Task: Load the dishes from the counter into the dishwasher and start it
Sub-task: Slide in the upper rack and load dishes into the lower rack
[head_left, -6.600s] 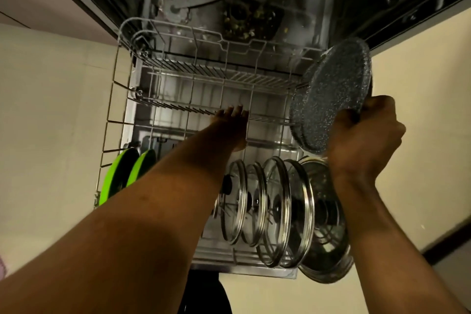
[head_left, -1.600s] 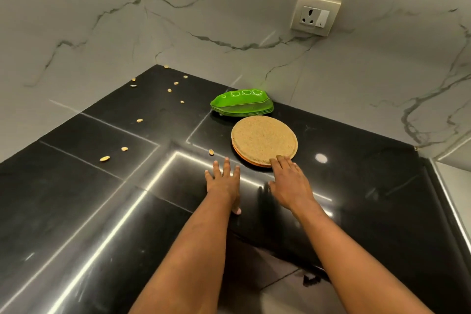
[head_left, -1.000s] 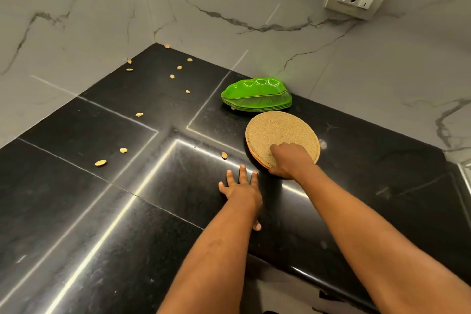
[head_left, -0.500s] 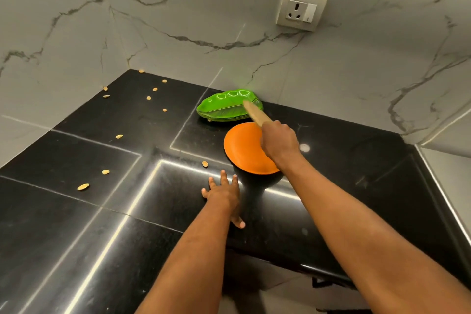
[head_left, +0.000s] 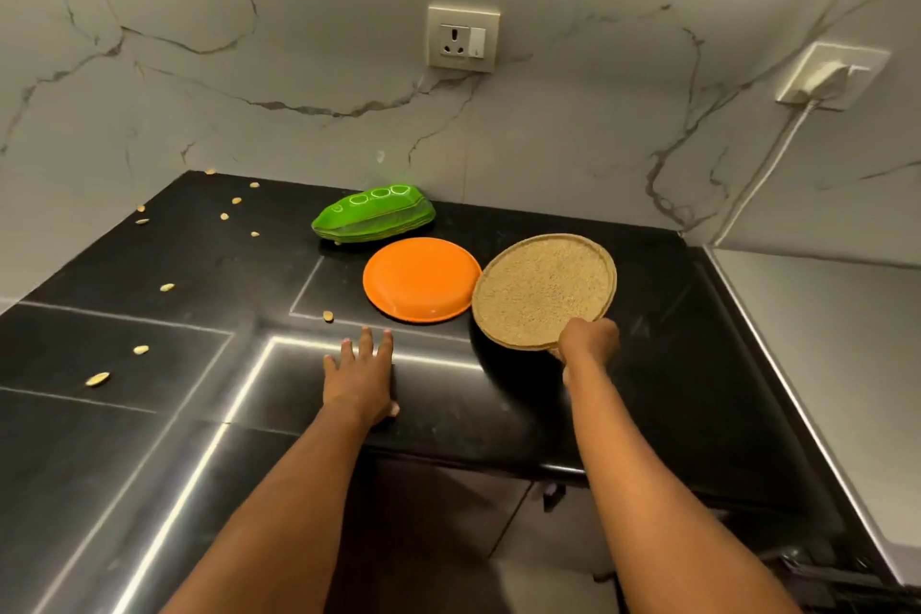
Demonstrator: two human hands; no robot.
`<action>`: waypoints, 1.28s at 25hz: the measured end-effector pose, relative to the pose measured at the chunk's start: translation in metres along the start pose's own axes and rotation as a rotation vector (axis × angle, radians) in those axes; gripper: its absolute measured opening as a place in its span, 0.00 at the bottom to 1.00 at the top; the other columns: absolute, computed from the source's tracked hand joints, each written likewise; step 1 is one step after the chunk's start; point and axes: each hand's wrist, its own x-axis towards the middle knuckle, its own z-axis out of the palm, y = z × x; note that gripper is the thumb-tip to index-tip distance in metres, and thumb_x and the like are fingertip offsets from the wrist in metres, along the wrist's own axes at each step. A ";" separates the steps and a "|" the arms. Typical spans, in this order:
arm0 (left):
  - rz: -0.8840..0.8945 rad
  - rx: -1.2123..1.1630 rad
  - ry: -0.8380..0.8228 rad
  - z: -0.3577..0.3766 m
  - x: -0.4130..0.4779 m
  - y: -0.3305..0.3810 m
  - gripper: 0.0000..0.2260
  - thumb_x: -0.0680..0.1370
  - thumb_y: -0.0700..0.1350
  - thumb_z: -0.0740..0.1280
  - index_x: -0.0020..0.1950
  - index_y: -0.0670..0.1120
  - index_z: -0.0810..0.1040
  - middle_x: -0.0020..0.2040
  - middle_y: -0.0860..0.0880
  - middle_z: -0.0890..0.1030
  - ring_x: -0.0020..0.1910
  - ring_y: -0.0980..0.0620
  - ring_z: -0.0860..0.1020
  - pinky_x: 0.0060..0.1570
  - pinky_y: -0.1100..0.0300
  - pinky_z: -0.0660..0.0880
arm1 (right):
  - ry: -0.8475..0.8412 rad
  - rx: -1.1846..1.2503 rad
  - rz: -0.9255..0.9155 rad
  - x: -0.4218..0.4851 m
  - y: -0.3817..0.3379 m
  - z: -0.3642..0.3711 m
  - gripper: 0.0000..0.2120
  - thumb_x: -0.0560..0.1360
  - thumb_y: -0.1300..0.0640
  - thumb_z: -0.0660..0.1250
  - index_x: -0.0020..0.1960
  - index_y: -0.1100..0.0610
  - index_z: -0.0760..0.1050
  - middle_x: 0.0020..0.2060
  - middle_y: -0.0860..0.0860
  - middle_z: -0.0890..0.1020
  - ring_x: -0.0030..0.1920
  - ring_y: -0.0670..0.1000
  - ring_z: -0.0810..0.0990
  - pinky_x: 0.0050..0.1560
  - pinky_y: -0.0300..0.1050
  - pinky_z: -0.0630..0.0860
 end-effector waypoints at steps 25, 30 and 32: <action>-0.097 -0.096 0.187 0.107 -0.336 0.190 0.39 0.82 0.55 0.61 0.80 0.49 0.36 0.80 0.46 0.36 0.79 0.44 0.39 0.77 0.45 0.42 | -0.451 0.221 0.089 -0.099 0.178 -0.305 0.08 0.79 0.66 0.59 0.54 0.59 0.74 0.48 0.57 0.80 0.43 0.54 0.80 0.44 0.54 0.81; -0.091 -0.150 0.198 0.138 -0.420 0.197 0.39 0.82 0.55 0.61 0.80 0.50 0.36 0.80 0.46 0.36 0.79 0.44 0.39 0.76 0.45 0.41 | -0.465 0.251 0.085 -0.148 0.219 -0.366 0.09 0.80 0.65 0.59 0.55 0.57 0.74 0.50 0.56 0.80 0.48 0.56 0.81 0.41 0.51 0.81; -0.085 -0.148 0.163 0.159 -0.455 0.202 0.39 0.82 0.55 0.61 0.80 0.50 0.35 0.80 0.46 0.35 0.79 0.43 0.38 0.76 0.45 0.40 | -0.438 0.194 0.081 -0.165 0.244 -0.393 0.08 0.80 0.64 0.59 0.56 0.58 0.75 0.52 0.56 0.81 0.50 0.56 0.81 0.39 0.50 0.81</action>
